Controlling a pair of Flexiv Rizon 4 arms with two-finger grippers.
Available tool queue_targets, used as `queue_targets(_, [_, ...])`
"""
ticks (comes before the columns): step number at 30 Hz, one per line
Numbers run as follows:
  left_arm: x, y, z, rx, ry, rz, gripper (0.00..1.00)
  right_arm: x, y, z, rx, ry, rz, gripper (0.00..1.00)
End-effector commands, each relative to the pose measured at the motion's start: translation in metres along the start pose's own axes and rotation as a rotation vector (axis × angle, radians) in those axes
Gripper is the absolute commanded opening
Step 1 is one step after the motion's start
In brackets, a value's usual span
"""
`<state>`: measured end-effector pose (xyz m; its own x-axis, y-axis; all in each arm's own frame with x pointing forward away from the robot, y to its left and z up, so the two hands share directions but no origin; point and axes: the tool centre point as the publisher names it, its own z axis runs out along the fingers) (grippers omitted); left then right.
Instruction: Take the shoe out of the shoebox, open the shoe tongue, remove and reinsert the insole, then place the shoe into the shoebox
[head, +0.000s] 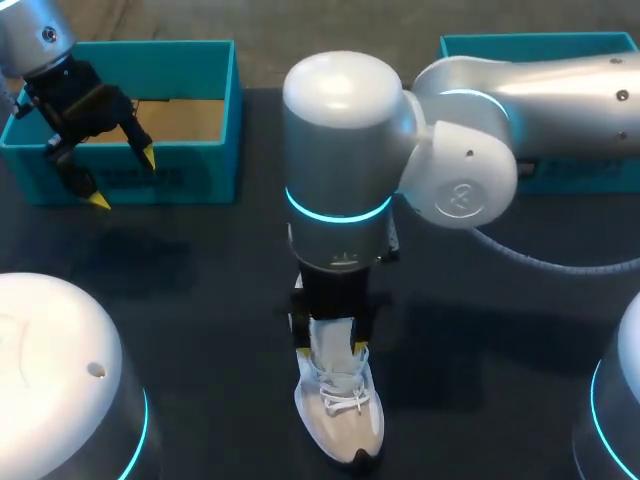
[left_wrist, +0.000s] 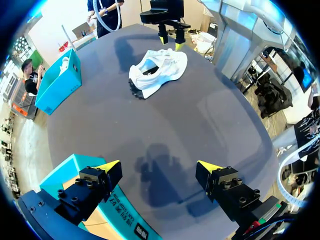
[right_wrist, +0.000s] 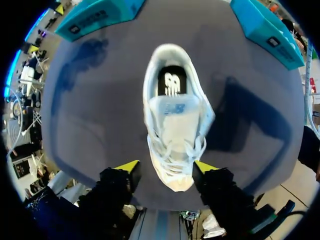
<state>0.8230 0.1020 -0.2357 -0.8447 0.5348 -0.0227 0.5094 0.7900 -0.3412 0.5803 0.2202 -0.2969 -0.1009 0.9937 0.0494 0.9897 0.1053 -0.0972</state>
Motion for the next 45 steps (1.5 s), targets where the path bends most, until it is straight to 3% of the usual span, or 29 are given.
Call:
queue_targets(1, [0.0, 0.0, 0.0, -0.004, 0.002, -0.001, 1.0, -0.007, -0.003, 0.0, 0.012, 0.016, -0.006, 0.1])
queue_targets(12, [0.0, 0.0, 0.0, -0.004, 0.002, -0.001, 1.0, -0.004, 0.026, 0.015, 0.003, -0.011, -0.161, 0.06])
queue_targets(22, [0.0, 0.0, 0.0, -0.004, 0.002, -0.001, 1.0, -0.006, 0.063, 0.043, 0.034, 0.001, -0.197, 0.13])
queue_targets(35, [0.0, 0.0, 0.0, -0.004, 0.002, -0.001, 1.0, -0.003, 0.06, 0.025, 0.023, -0.06, -0.181, 0.22])
queue_targets(45, [0.0, 0.0, 0.0, -0.004, 0.002, -0.001, 1.0, -0.017, 0.075, 0.047, 0.009, 0.003, -0.192, 0.23])
